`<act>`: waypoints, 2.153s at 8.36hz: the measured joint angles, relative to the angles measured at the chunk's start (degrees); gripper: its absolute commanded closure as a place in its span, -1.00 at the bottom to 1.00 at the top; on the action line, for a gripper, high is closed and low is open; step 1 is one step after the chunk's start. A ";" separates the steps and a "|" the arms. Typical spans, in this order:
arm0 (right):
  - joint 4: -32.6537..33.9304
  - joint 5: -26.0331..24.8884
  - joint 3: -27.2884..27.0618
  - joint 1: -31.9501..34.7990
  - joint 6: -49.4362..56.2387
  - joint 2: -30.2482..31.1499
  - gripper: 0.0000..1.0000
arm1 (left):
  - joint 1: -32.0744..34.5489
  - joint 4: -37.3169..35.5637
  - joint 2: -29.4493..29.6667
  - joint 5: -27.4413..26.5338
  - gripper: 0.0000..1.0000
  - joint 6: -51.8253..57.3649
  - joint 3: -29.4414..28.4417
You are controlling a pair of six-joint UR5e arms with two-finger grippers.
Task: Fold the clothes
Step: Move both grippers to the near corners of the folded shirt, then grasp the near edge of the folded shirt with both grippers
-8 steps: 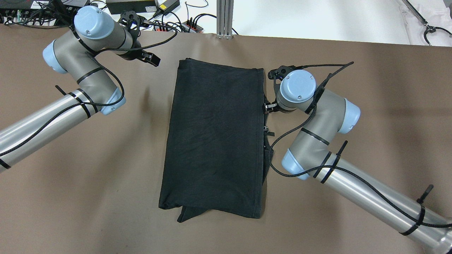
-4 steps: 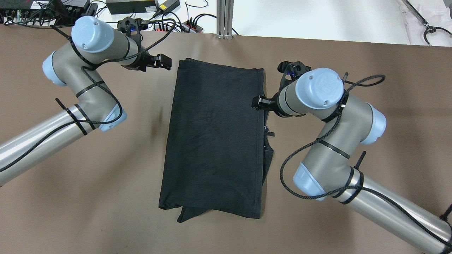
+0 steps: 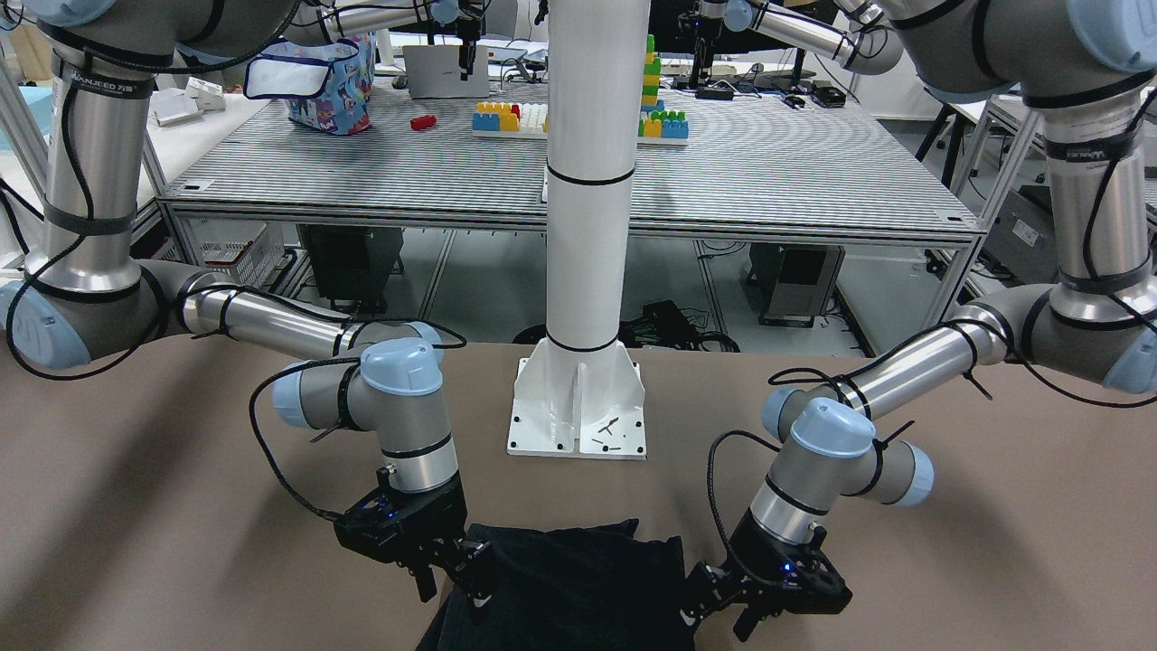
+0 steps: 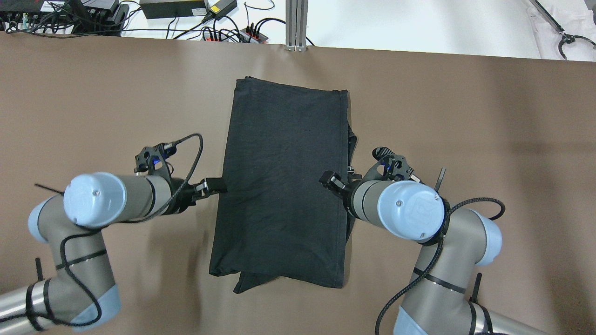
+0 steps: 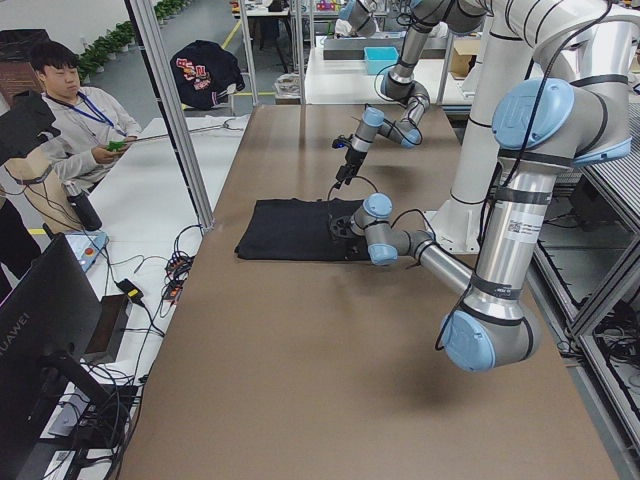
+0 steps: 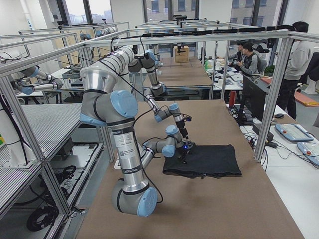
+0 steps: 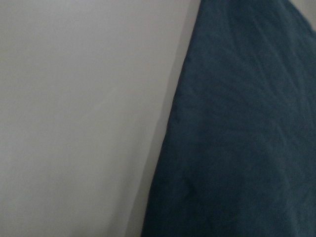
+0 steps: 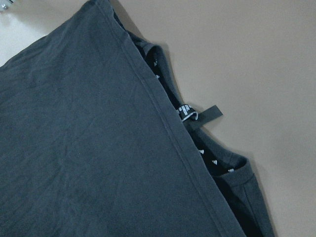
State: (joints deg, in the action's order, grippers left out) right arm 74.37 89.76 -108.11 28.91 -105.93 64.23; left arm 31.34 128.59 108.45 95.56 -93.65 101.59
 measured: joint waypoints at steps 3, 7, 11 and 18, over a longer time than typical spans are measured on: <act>-0.02 -4.43 -3.71 -3.56 -2.82 3.36 -0.86 | -11.10 -0.06 -6.87 -9.03 -1.00 -3.07 5.09; -0.02 -4.83 -4.53 -3.85 -2.54 4.38 -0.86 | -16.13 -0.18 -6.57 -12.86 0.06 -3.25 5.06; -0.02 -5.00 -4.56 -3.90 -2.45 4.49 -0.86 | -16.55 -0.18 -6.34 -12.91 0.07 -3.21 4.80; 0.27 -5.47 -3.73 -4.73 -2.35 5.13 -0.81 | -16.49 -0.27 -5.29 -13.03 1.00 -3.21 4.45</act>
State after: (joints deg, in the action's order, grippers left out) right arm 74.64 84.29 -111.84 24.17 -108.28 69.36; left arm 14.84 128.32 103.16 82.54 -96.86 106.03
